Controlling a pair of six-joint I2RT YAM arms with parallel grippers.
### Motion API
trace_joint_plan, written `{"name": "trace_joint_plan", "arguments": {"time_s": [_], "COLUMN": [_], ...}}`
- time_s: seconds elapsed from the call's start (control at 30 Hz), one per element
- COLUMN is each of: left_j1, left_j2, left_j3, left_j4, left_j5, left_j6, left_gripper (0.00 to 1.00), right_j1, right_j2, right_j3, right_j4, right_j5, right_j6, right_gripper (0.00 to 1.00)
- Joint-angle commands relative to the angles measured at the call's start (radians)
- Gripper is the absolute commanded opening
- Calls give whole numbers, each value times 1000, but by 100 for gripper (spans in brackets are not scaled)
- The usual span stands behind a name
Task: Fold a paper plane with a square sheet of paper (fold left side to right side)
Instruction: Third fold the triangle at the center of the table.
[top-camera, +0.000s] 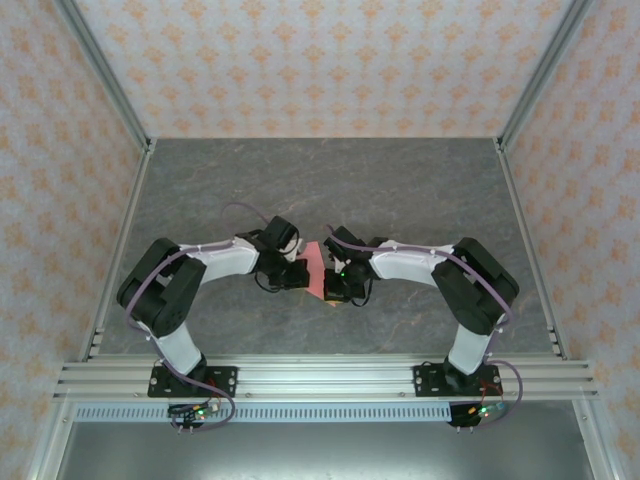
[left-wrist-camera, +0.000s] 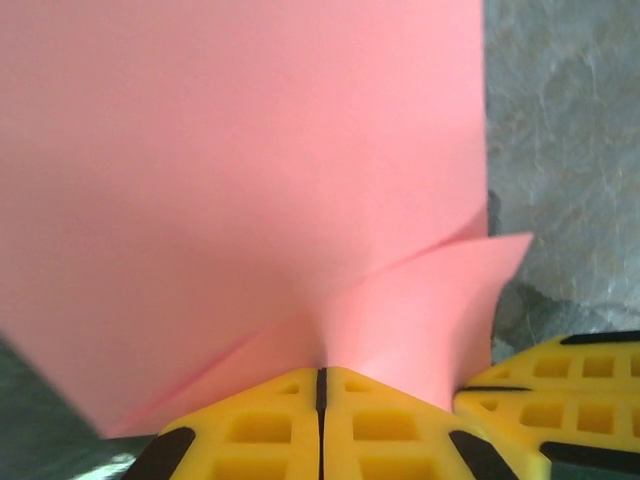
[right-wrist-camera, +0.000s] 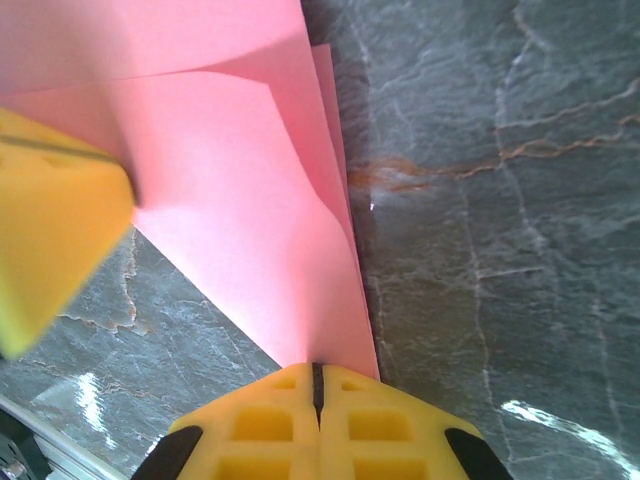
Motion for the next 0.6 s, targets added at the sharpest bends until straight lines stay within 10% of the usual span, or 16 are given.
{"name": "trace_joint_plan", "arguments": {"time_s": [0.0, 0.37, 0.57], "left_j1": [66, 174, 189], "left_j2": [17, -75, -195], "left_j3": [-8, -43, -23], "left_j4": [-69, -133, -161], "left_j5": [-74, -83, -65], "left_j6": [64, 136, 105], "left_gripper": [7, 9, 26], "right_j1": [-5, -5, 5], "right_j2": [37, 4, -73], "right_j3": [-27, -18, 45], "right_j4": [-104, -55, -52], "right_j5": [70, 67, 136], "right_j6": [-15, -30, -104], "right_gripper": [0, 0, 5]}}
